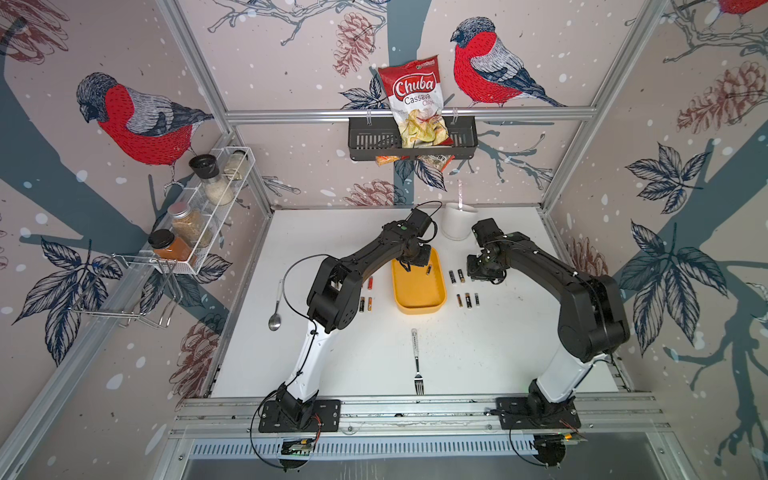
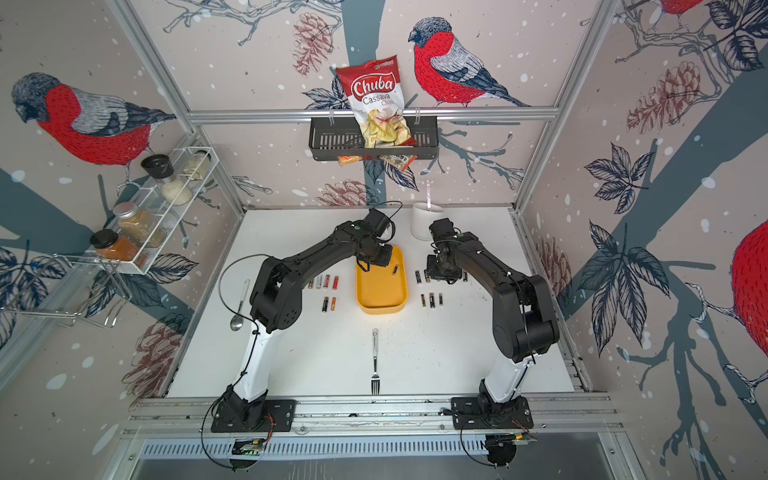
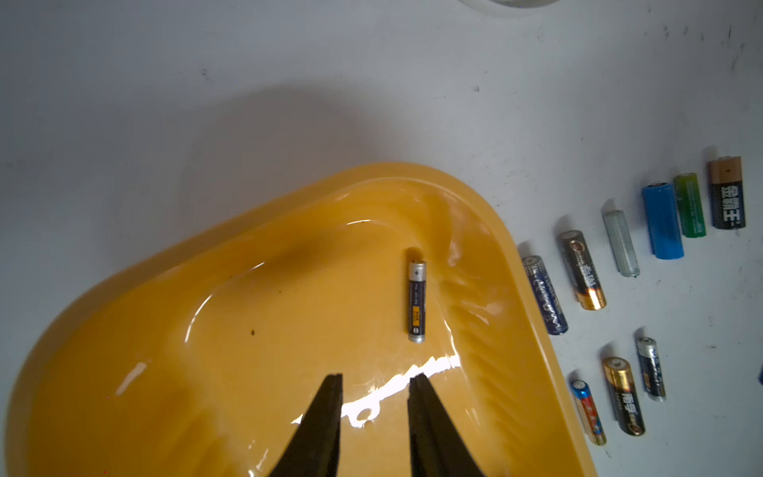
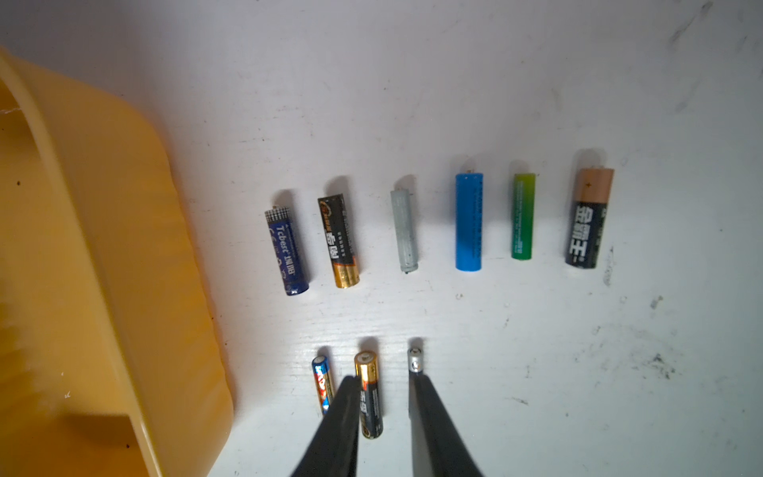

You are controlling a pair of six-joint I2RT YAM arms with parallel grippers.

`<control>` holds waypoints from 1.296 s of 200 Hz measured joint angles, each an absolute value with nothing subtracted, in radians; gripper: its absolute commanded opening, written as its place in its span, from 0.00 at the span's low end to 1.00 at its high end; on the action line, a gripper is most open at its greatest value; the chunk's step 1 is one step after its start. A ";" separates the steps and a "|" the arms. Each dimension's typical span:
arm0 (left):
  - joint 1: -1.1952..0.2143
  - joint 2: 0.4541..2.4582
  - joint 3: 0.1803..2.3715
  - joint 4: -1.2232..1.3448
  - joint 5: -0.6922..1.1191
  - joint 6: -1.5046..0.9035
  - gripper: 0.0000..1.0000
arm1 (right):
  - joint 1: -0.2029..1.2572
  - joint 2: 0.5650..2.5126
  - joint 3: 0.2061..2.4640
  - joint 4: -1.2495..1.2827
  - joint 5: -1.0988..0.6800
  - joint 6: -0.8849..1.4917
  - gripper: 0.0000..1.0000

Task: Take the batteries out of the storage box
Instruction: Pick up the battery from the storage box.

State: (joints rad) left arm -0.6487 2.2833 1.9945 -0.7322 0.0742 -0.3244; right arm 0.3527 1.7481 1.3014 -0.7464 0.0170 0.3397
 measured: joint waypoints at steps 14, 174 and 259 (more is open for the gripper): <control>-0.657 2.301 2.017 -0.744 0.072 -0.322 0.32 | 0.348 1.748 1.301 -0.747 0.014 0.339 0.28; -0.677 2.455 2.157 -0.778 0.078 -0.316 0.32 | 0.298 1.734 1.288 -0.769 -0.001 0.313 0.27; -0.679 2.472 2.157 -0.782 0.067 -0.316 0.31 | 0.296 1.732 1.274 -0.768 -0.009 0.313 0.27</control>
State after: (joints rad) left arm -0.6792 2.4722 2.1574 -0.7818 0.0666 -0.3157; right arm 0.2962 1.7325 1.2743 -0.7677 -0.0090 0.3126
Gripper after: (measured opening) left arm 0.316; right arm 0.276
